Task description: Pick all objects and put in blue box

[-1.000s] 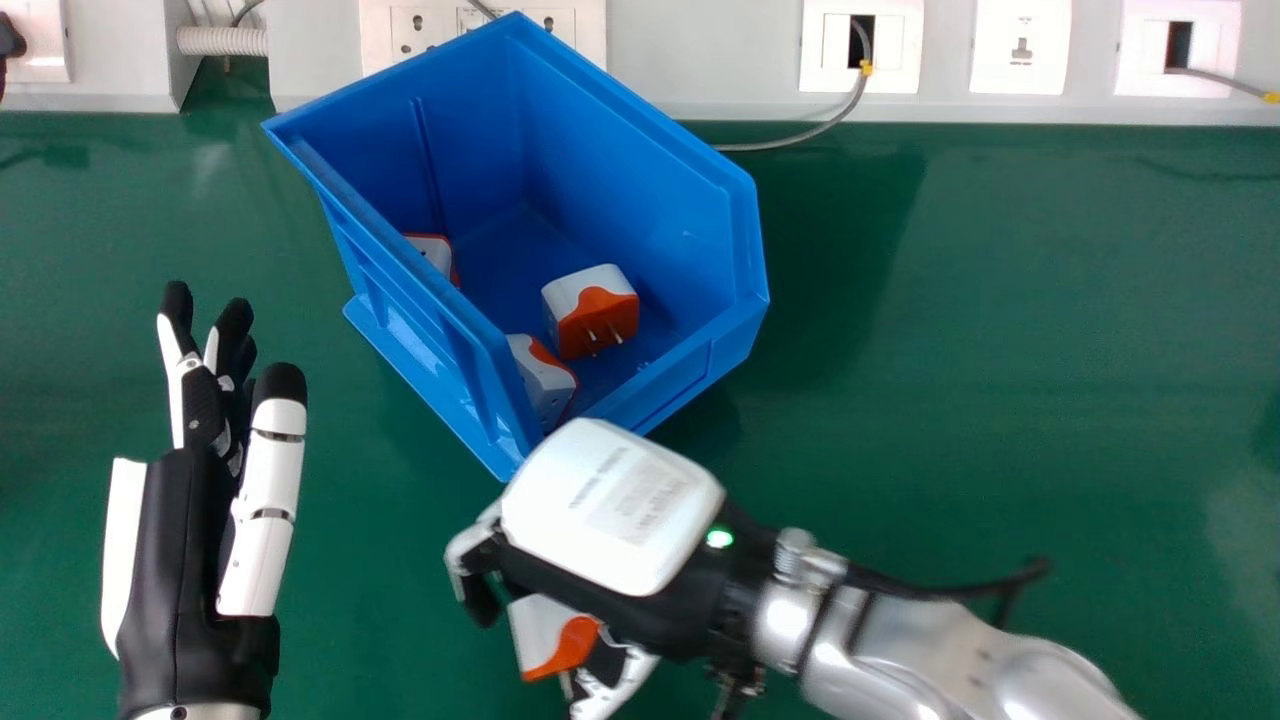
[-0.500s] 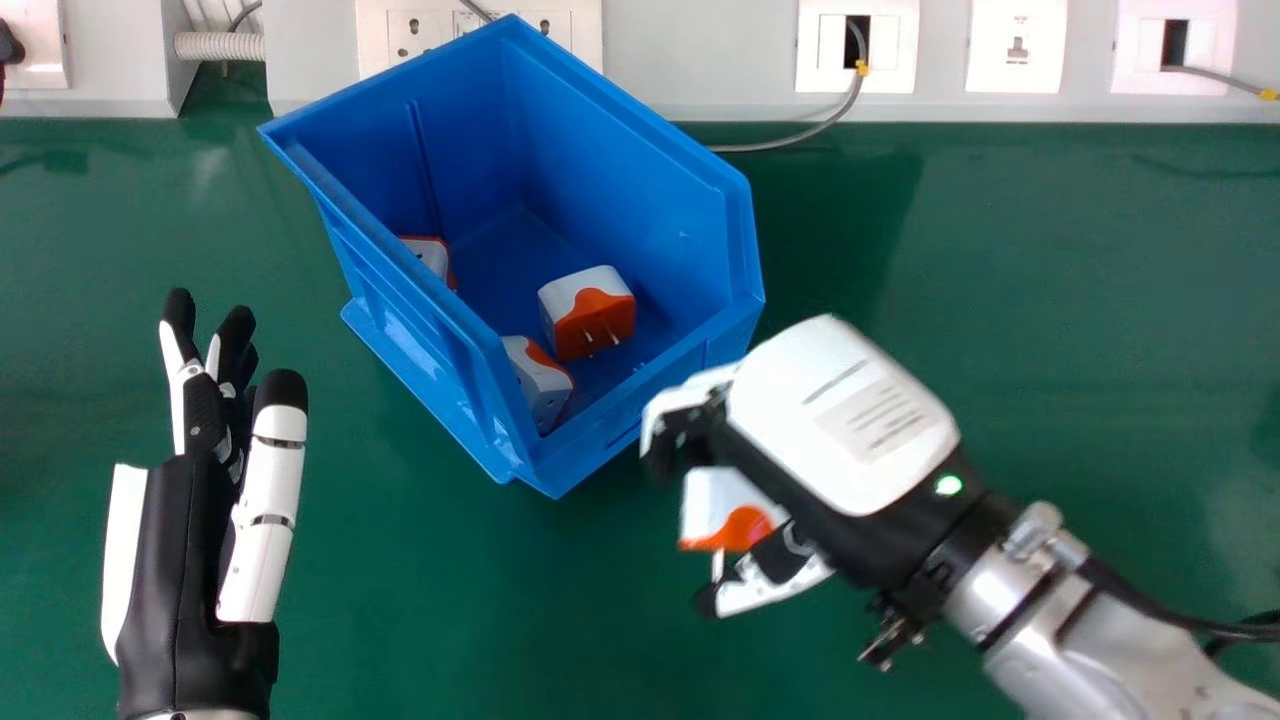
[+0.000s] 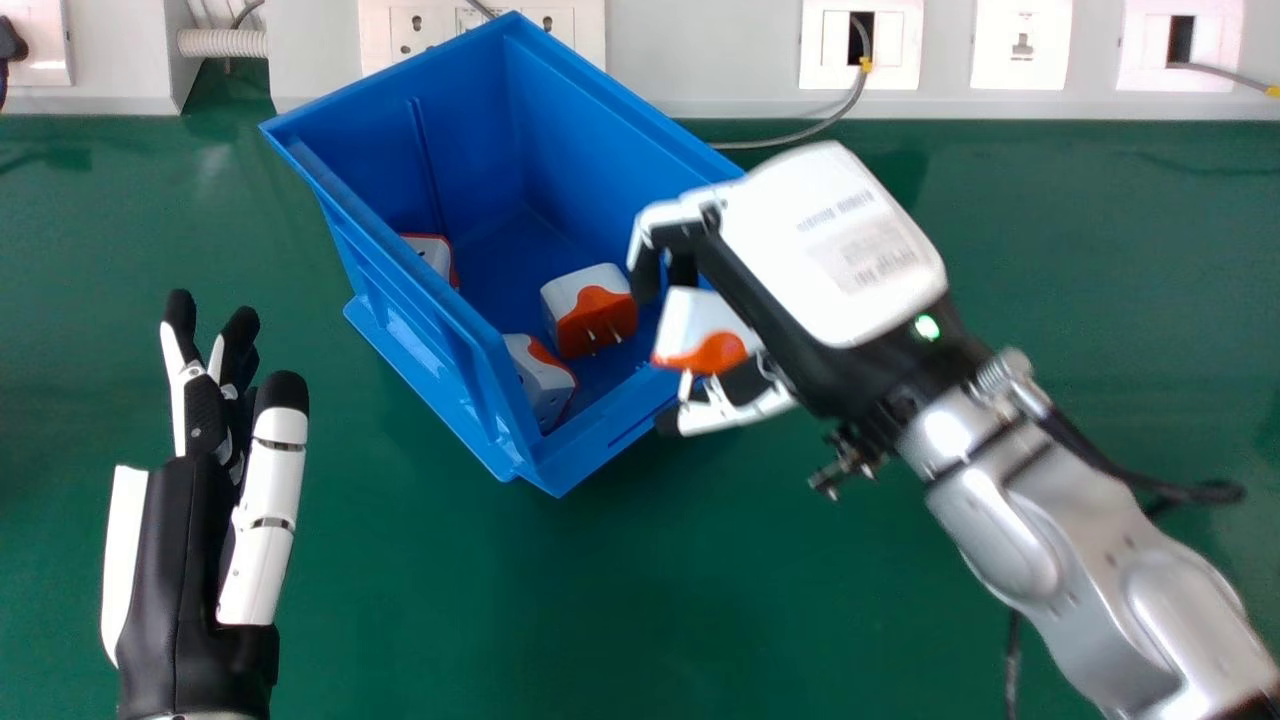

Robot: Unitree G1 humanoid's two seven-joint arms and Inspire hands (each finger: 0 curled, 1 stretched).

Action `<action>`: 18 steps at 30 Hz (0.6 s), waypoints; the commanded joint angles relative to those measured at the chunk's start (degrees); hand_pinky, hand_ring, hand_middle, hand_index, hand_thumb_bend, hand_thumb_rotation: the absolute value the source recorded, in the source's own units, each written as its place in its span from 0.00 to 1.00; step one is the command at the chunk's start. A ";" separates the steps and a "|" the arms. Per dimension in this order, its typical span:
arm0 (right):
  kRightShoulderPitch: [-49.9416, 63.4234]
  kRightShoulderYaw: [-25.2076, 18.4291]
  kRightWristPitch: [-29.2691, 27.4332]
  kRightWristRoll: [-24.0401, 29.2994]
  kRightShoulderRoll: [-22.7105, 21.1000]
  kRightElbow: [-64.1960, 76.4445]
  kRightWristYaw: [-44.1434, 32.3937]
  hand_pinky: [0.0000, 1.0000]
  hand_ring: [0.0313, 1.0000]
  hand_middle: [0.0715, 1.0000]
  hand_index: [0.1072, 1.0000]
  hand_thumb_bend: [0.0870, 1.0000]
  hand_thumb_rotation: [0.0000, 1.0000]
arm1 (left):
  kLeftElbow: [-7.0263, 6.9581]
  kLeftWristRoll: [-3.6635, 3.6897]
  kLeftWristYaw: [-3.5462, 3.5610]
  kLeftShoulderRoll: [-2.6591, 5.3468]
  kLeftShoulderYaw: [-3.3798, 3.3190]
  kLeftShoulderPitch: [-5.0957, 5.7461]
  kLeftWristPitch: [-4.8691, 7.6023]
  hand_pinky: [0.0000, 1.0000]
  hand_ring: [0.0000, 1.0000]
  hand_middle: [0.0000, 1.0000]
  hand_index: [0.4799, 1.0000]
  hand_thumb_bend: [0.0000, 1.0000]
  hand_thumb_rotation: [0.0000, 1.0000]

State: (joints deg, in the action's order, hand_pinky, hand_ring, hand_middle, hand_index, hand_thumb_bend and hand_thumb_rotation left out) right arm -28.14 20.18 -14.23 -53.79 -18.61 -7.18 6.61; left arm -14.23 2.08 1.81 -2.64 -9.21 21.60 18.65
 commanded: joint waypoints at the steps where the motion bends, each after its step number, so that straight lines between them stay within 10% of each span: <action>1: -5.04 0.47 0.64 1.19 2.13 -1.59 0.29 0.07 0.09 0.12 0.41 0.43 0.15 | -1.05 -0.85 0.00 -0.43 0.07 0.24 1.08 1.00 1.00 0.99 0.98 0.36 0.86; 18: -28.02 8.11 8.22 -0.64 10.61 -31.03 2.15 0.20 0.27 0.33 0.41 0.44 0.15 | -1.93 -1.49 -0.53 0.13 0.37 1.70 1.08 1.00 1.00 0.99 0.98 0.35 0.88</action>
State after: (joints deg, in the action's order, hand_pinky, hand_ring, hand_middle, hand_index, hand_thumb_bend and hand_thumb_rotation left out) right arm -52.12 28.01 -6.51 -54.28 -8.71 -37.19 7.07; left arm -14.76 0.95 1.51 -2.67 -9.11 22.96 18.75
